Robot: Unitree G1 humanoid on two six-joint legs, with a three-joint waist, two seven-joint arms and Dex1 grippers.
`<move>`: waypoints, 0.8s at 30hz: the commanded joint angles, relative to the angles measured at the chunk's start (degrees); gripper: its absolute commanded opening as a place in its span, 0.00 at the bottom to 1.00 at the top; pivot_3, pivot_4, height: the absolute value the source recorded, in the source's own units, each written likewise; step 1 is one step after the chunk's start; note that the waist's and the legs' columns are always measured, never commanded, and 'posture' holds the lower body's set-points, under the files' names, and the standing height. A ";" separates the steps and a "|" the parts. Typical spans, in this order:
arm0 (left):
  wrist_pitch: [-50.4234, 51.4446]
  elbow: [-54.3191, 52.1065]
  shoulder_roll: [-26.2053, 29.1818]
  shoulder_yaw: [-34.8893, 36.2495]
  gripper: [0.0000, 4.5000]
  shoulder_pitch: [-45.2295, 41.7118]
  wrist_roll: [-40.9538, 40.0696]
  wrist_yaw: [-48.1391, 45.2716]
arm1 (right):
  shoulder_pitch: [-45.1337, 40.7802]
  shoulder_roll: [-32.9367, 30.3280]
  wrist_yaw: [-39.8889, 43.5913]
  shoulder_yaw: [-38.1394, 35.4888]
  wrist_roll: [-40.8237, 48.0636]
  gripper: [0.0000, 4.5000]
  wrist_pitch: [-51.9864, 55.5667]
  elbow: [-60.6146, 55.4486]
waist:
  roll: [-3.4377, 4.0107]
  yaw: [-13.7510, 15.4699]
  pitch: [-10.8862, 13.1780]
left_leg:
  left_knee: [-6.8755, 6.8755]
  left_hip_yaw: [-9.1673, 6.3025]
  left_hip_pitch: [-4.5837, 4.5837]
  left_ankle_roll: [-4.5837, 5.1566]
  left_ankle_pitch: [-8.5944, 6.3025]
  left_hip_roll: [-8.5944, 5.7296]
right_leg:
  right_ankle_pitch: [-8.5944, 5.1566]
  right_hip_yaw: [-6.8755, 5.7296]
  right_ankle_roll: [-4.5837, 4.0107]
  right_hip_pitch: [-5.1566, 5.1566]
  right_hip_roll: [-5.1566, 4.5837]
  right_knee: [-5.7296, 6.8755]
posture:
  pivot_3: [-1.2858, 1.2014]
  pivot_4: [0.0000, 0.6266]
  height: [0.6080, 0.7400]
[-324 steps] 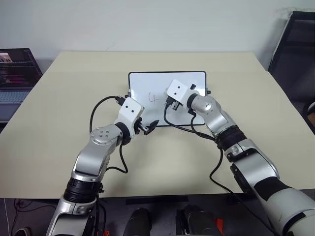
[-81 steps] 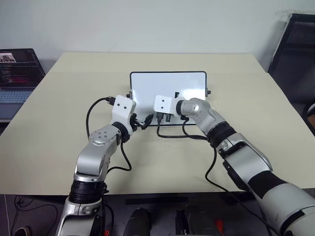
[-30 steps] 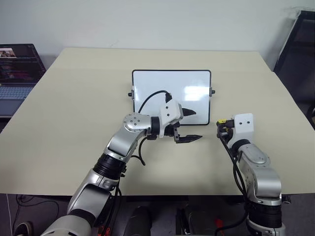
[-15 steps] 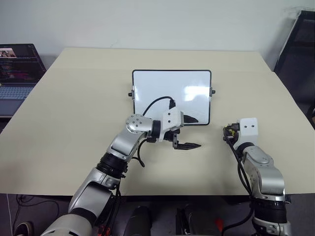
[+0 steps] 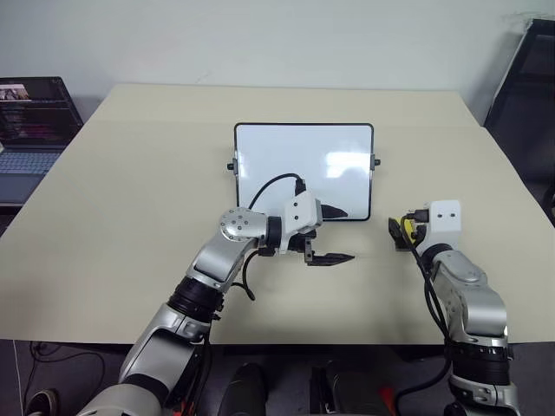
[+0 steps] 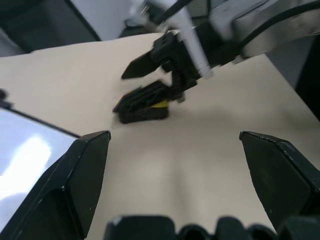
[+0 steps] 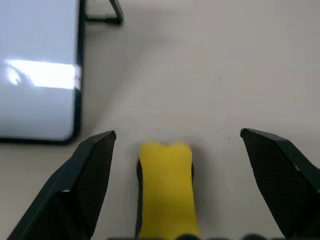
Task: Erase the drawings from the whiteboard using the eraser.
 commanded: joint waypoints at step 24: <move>14.77 -38.38 -8.87 19.62 1.00 40.55 10.95 52.94 | 23.57 -1.77 8.84 2.04 7.71 0.99 -37.70 -2.96 | -0.08 0.50 -0.08 | 0.13 0.12 1.09 0.19 -0.08 0.01 | -0.30 0.13 0.04 1.11 -0.34 -0.08 | 0.52 0.24 1.00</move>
